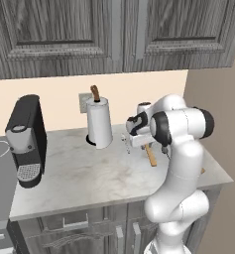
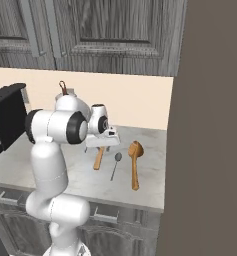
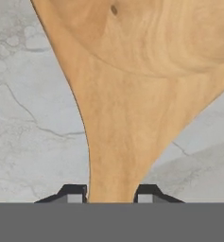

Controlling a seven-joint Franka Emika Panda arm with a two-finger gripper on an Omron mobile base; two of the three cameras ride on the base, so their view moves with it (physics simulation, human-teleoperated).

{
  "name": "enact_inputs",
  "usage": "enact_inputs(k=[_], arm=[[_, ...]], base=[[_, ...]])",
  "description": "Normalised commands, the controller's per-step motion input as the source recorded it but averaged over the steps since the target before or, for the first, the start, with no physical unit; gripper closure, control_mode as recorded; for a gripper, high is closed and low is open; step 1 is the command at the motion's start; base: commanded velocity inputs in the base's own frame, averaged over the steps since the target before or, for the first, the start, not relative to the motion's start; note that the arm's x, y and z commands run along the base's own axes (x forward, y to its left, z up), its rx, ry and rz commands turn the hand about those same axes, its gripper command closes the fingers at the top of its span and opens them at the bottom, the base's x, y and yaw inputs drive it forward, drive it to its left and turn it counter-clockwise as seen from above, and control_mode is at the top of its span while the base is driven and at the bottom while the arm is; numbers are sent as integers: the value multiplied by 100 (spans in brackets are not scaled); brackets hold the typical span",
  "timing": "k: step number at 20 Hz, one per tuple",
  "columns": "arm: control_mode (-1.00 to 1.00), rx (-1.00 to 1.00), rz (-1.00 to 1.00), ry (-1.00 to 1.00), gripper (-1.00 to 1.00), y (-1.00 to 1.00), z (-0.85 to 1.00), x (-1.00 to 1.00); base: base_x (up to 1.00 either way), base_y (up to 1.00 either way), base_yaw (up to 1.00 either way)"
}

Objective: Organize the utensils by type. Pick up the wooden spoons from the counter and place them in the open cabinet. Then pick up the metallic utensils from the counter and place them in the open drawer.

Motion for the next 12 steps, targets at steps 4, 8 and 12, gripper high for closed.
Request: enact_inputs(k=[4, 8, 12], arm=[[-100, 0, 4, 0, 100, 0, -3, -49], [-100, -1, 10, 0, 100, -4, 47, -61], [-100, 0, 10, 0, 100, -9, 63, -70]], base=[[0, 0, 0], [0, 0, 0], [0, 0, 0]])
